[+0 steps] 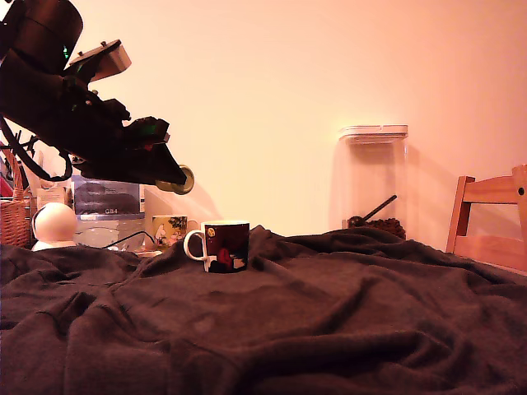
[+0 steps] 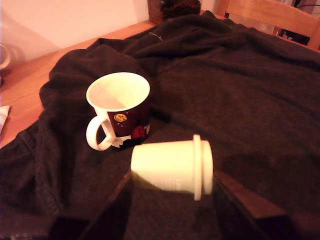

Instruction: Pick up the coffee capsules from the table one by one and drop them inside the nearest coffee cup

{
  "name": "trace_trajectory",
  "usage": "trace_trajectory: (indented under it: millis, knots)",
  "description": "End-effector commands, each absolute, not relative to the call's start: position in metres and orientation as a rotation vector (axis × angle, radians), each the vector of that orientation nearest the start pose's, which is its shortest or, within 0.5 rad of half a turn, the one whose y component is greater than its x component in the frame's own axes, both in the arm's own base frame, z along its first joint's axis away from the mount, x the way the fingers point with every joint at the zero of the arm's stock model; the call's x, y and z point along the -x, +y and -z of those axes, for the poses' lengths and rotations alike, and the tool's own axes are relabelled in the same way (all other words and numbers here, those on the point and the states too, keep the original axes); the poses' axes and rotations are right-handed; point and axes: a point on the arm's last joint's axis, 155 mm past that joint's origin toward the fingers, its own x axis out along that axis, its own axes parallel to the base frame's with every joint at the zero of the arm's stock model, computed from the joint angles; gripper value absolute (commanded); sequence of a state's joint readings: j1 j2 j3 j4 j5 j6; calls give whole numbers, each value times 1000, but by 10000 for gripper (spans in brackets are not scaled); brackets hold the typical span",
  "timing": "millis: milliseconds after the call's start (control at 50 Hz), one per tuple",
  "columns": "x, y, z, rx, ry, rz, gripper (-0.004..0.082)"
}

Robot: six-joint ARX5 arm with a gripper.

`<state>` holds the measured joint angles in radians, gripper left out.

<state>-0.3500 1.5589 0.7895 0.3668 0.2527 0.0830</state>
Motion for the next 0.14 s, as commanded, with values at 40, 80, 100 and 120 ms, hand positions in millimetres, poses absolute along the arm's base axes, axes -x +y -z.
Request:
trace_trajectory:
  millis: [40, 80, 100, 120]
  knots:
    - [-419, -201, -151, -102, 362, 611, 164]
    - [-419, -201, -151, -102, 362, 611, 164]
    - [-419, -201, -151, -102, 363, 610, 164]
    - [-419, -201, -151, -102, 363, 610, 164]
